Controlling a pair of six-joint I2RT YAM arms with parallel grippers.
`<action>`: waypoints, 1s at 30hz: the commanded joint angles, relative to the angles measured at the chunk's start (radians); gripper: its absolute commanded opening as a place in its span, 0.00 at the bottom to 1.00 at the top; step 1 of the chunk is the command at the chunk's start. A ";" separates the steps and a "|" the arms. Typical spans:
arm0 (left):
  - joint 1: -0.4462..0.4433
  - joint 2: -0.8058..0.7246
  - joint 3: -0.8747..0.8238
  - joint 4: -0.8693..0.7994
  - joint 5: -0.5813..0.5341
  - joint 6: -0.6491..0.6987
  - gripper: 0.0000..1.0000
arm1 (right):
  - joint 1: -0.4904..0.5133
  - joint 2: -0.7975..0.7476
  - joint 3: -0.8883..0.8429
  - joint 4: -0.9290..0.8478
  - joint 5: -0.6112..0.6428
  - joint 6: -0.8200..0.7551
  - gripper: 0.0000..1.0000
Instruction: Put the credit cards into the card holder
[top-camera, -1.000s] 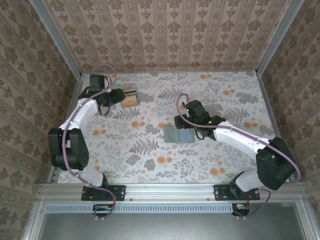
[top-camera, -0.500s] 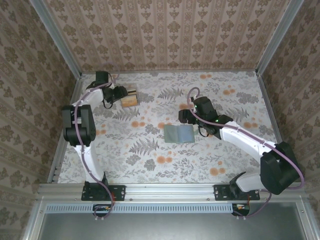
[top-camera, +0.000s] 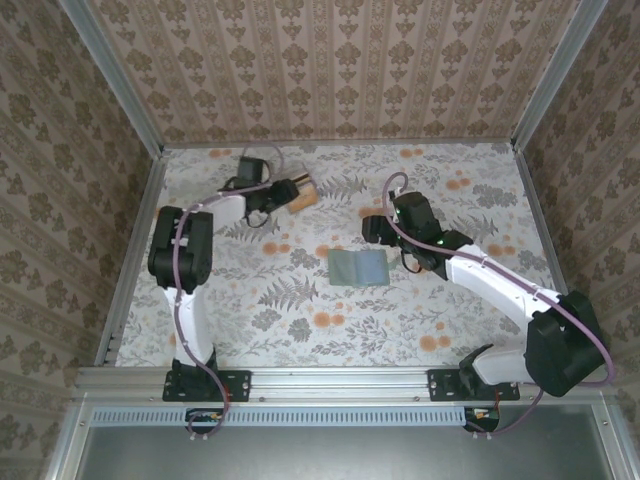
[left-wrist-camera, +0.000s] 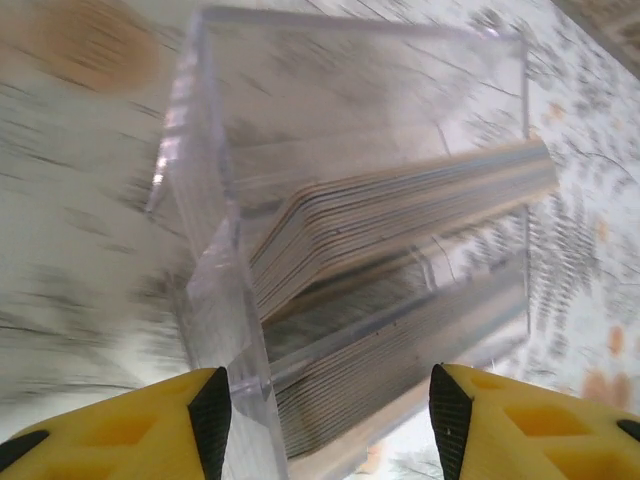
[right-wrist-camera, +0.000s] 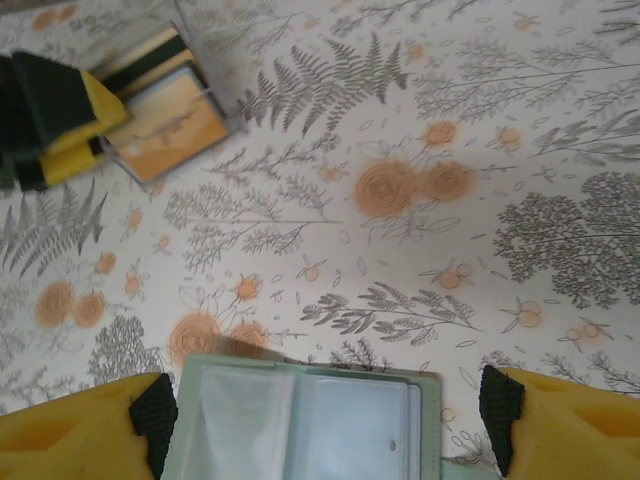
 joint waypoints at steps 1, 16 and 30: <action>-0.117 -0.028 0.002 0.182 0.048 -0.137 0.57 | -0.044 -0.008 0.034 0.006 -0.003 0.047 0.83; -0.203 -0.331 -0.088 0.074 0.080 -0.072 0.60 | -0.139 0.332 0.327 -0.079 -0.221 0.130 0.80; 0.006 -0.041 0.245 -0.223 0.002 0.281 0.75 | -0.140 0.380 0.393 -0.095 -0.196 0.193 0.80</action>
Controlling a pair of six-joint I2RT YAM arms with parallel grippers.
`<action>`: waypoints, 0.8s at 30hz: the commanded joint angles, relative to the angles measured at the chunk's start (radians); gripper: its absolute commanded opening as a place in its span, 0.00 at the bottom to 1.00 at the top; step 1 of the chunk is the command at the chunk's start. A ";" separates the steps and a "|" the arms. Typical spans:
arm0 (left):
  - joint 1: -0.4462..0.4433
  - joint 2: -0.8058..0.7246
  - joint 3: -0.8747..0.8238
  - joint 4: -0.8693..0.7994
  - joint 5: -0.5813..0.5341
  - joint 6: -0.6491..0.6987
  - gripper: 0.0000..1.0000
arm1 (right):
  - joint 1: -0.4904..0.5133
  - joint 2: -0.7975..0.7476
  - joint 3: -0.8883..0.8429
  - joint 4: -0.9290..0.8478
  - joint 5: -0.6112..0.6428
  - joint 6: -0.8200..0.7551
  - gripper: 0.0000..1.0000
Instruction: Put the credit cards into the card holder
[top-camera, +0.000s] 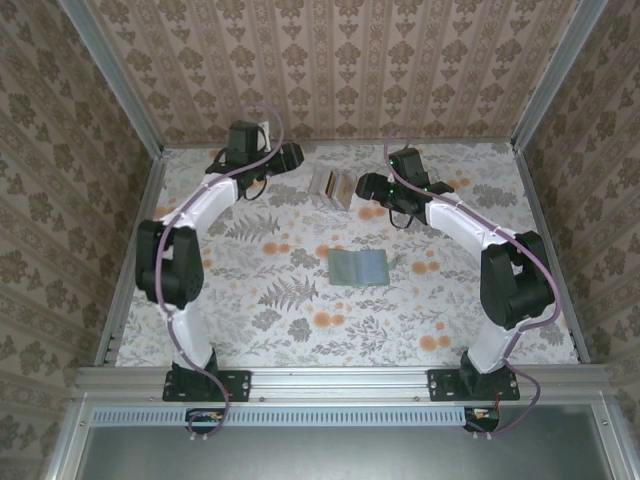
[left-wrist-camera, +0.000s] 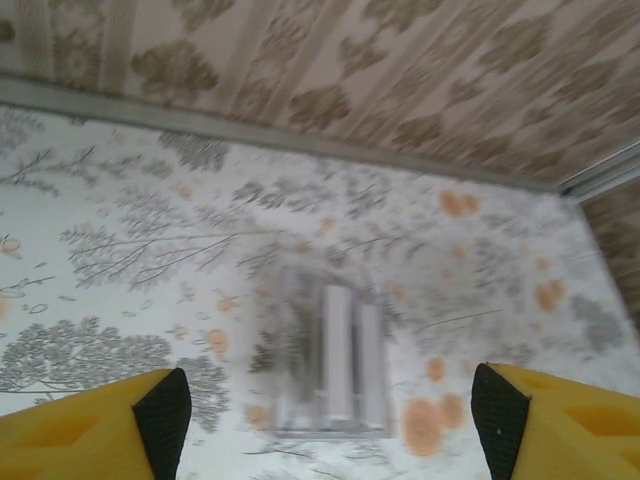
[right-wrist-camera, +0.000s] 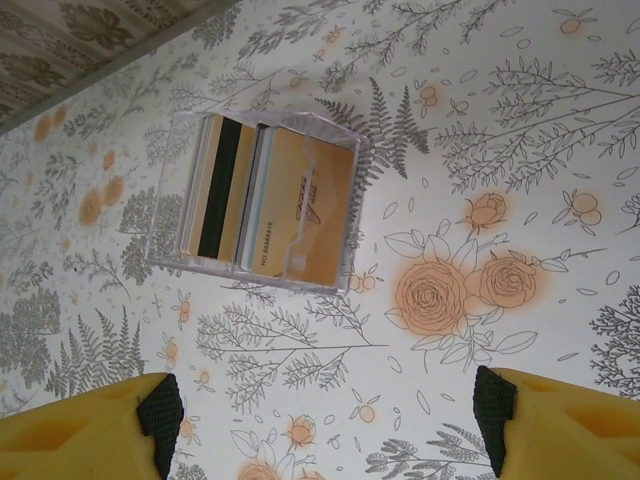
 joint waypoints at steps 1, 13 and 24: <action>-0.005 0.097 0.050 -0.056 0.067 0.060 0.75 | -0.003 -0.047 -0.019 -0.051 -0.002 0.010 0.80; -0.039 0.251 0.139 -0.073 0.108 0.043 0.59 | -0.009 -0.194 -0.125 -0.140 0.023 -0.058 0.81; -0.079 0.304 0.200 -0.192 0.039 0.108 0.32 | -0.012 -0.215 -0.132 -0.161 0.014 -0.070 0.81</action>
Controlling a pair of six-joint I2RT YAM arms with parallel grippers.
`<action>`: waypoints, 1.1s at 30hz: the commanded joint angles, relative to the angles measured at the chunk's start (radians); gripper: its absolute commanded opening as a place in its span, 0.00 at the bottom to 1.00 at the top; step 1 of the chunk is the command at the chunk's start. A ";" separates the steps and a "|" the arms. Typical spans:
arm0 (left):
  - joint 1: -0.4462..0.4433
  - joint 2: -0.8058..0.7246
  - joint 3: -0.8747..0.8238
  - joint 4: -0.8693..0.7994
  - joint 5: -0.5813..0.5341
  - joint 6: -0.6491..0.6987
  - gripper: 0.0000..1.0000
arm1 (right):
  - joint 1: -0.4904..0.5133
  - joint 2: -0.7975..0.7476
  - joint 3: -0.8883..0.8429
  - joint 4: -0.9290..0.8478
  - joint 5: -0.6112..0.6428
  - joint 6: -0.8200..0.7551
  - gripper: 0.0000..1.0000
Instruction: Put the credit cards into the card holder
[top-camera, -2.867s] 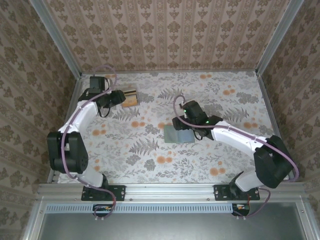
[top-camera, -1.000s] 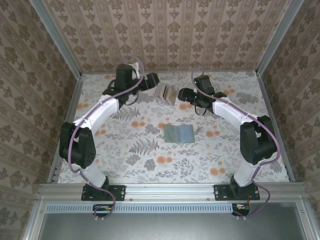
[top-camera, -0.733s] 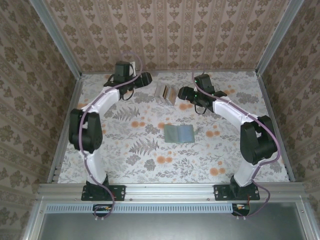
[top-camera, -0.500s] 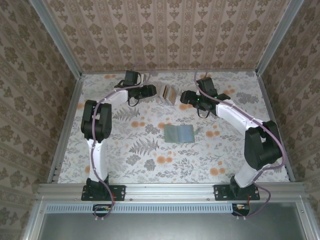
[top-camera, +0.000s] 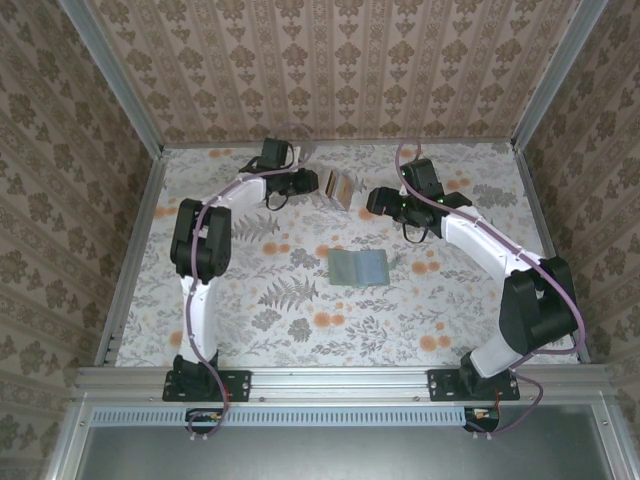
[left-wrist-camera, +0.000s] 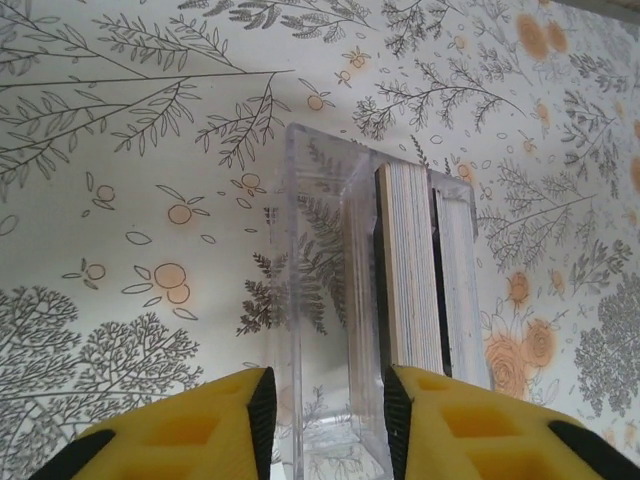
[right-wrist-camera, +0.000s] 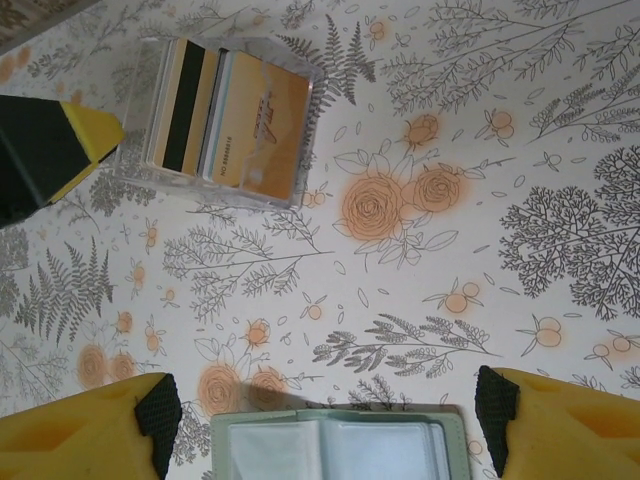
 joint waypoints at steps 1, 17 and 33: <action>-0.015 0.028 0.048 -0.093 -0.048 0.049 0.32 | -0.005 -0.034 -0.015 -0.024 0.006 -0.015 0.81; -0.102 -0.099 -0.041 -0.104 -0.095 -0.171 0.03 | -0.006 -0.031 0.015 -0.055 -0.017 -0.037 0.81; -0.250 -0.254 -0.283 0.147 -0.052 -0.526 0.37 | -0.024 0.240 0.229 -0.130 -0.076 -0.118 0.80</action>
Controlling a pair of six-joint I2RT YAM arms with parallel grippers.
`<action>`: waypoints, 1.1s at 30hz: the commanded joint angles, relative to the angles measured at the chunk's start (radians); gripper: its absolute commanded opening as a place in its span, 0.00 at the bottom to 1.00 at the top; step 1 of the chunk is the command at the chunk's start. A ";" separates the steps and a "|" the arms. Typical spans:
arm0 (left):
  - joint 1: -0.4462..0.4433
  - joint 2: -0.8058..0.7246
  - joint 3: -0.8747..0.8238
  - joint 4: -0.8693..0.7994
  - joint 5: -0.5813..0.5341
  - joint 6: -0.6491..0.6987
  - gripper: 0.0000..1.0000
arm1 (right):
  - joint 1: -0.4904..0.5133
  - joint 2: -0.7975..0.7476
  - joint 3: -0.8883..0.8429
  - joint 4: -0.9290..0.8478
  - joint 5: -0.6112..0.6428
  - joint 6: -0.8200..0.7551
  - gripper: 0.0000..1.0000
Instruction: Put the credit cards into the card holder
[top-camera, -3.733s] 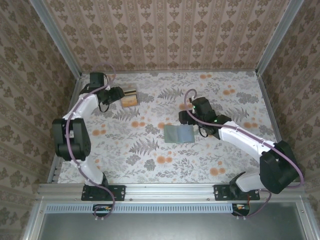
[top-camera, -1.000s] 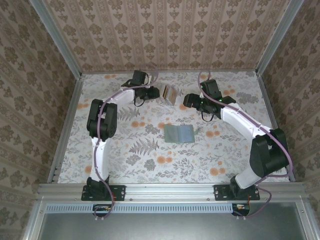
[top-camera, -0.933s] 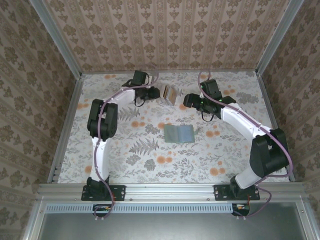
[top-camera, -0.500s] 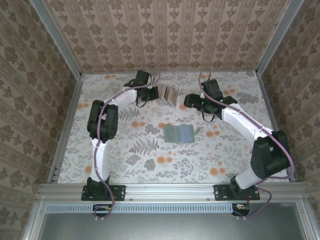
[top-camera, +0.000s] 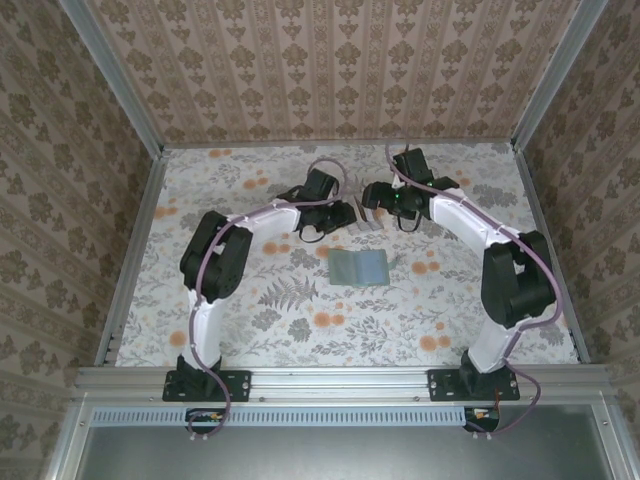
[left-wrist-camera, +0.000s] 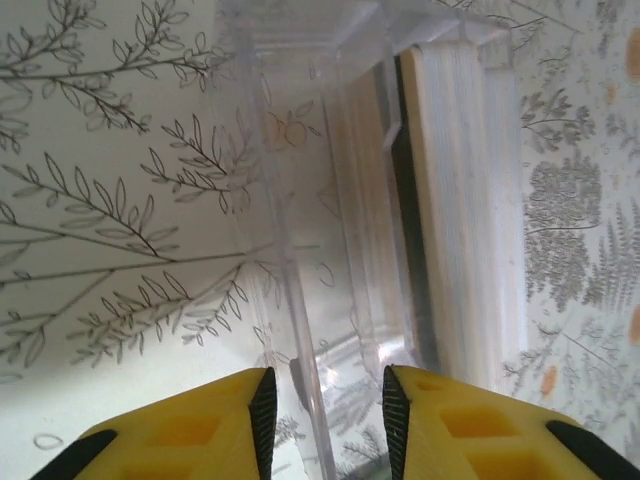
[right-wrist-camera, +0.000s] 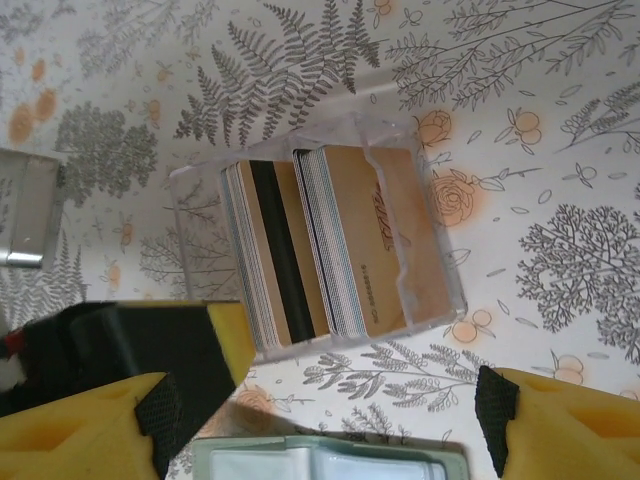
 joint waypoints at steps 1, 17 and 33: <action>0.025 -0.139 -0.047 0.068 0.032 -0.050 0.38 | 0.002 0.052 0.068 -0.063 -0.017 -0.074 0.80; 0.333 -0.767 -0.479 -0.178 -0.063 0.151 0.44 | 0.107 0.340 0.354 -0.261 0.184 -0.395 0.80; 0.407 -0.906 -0.558 -0.244 -0.156 0.229 0.48 | 0.136 0.301 0.350 -0.219 0.555 -0.427 0.65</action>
